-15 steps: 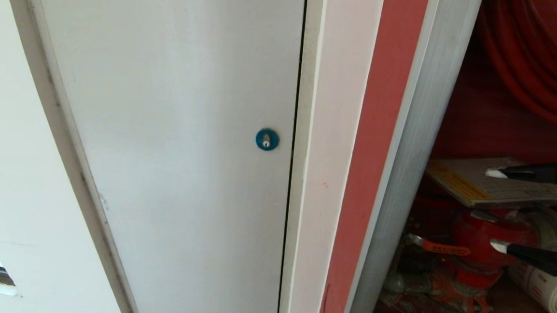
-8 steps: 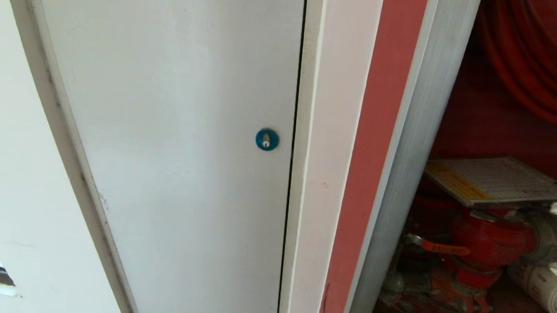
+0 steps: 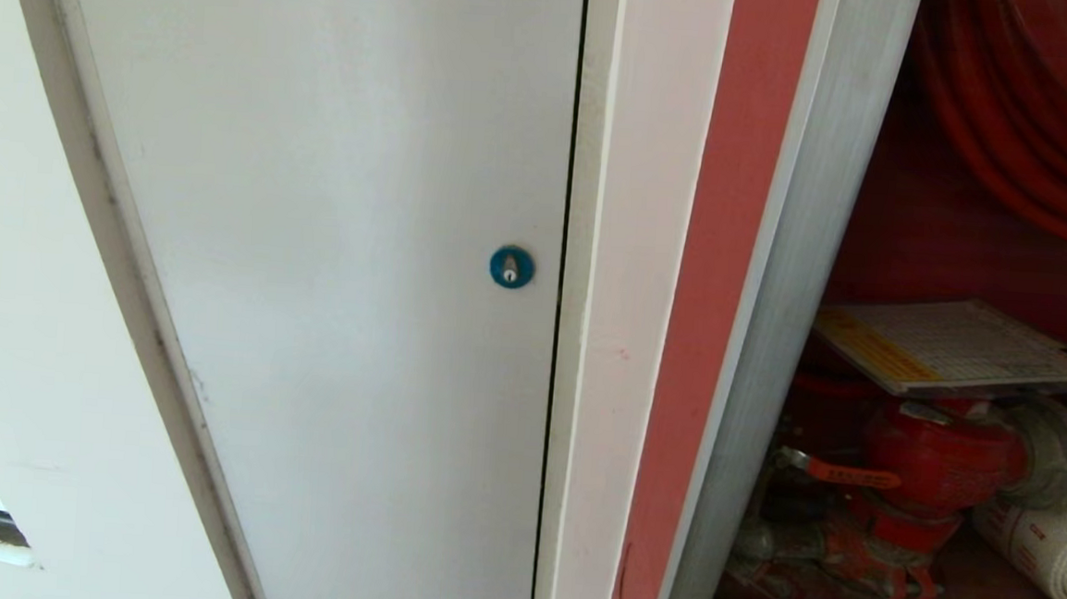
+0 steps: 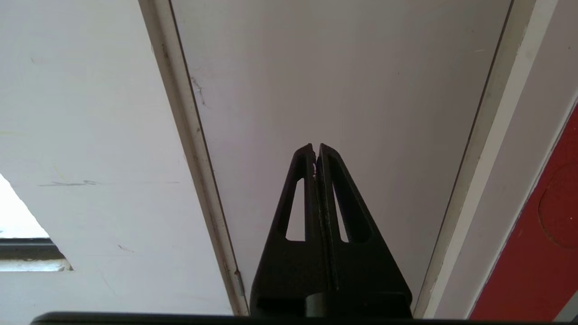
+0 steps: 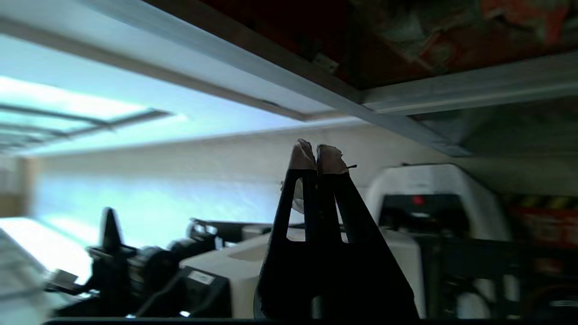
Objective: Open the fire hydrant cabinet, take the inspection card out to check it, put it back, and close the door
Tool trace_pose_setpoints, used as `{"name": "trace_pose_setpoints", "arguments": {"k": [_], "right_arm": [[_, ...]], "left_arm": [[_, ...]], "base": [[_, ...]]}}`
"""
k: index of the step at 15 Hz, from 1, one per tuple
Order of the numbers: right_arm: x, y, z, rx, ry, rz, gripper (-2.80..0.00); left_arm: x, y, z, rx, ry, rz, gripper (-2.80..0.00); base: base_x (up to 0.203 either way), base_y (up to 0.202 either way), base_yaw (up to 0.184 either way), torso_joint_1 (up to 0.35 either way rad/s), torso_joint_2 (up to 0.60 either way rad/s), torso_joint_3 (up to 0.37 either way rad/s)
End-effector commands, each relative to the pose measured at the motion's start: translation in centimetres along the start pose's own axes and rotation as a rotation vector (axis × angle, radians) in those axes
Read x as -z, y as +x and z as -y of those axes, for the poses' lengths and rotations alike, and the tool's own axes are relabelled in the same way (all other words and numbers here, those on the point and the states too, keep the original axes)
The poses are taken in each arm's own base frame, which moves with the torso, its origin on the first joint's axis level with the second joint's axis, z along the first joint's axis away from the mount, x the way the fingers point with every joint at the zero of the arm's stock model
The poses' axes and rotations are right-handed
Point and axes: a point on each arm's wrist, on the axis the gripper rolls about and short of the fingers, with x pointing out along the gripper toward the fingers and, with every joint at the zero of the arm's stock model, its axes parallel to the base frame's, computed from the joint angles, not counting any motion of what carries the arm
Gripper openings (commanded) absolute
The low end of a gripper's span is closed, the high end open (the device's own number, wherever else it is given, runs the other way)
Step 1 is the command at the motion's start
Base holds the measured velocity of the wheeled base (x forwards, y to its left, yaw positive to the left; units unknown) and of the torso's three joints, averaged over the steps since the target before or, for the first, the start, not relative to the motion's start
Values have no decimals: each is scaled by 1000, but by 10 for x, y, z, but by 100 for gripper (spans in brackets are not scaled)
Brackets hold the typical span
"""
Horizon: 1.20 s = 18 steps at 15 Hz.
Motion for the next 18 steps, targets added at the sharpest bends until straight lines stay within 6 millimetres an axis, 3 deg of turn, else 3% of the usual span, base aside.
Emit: {"name": "trace_pose_setpoints", "arguments": {"k": [1,5,12,18], "right_arm": [[-37,39,-11,73,-69,-117,-280],[-65,75,-24,145,-192,-154,-280],[-81,92,-28,188,-247,-135,-280],[-87,92,-34,169,-258,-105,-280]], "left_arm": [[8,2,0,1,0,-30,-280],[8,2,0,2,0,-29,-280],[8,2,0,2,0,-30,-280],[8,2,0,2,0,-27,-280]], "base": [[0,0,0,0,0,0],[0,0,0,0,0,0],[0,0,0,0,0,0],[0,0,0,0,0,0]]}}
